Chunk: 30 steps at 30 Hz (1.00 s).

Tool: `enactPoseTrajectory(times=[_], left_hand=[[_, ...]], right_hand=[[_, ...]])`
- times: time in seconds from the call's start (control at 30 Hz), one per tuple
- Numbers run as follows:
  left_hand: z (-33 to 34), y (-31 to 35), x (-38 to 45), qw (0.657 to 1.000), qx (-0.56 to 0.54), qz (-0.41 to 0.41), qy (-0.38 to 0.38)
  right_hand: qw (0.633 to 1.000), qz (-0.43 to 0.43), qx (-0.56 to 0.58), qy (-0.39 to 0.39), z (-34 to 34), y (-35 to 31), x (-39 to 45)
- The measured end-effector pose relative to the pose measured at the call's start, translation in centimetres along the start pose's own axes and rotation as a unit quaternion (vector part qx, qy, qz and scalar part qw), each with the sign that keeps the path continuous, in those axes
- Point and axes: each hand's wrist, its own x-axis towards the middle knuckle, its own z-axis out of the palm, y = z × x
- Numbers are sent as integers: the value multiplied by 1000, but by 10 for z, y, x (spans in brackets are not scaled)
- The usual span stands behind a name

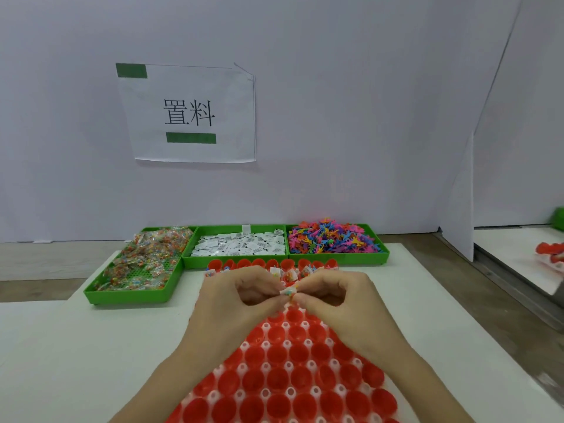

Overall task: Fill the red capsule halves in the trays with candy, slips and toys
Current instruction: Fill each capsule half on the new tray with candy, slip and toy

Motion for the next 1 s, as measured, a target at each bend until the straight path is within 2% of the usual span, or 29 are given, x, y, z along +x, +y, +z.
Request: enactPoseTrajectory(times=[0.2,0.37,0.8,1.0], left_hand=[[31,-3,43,991,108,45,-57],[54,-12,61,969,219,71,-92],[52,-33,74,955,260,69,-125],[53,-31,74,934,310,87,-153]], right_hand=[[998,39,-45,0,-27,25,29],[996,66,-63,21,-27,52,32],[990,55,-122,48,-9,60,33],[981,46,-185,30,-4,59,32]])
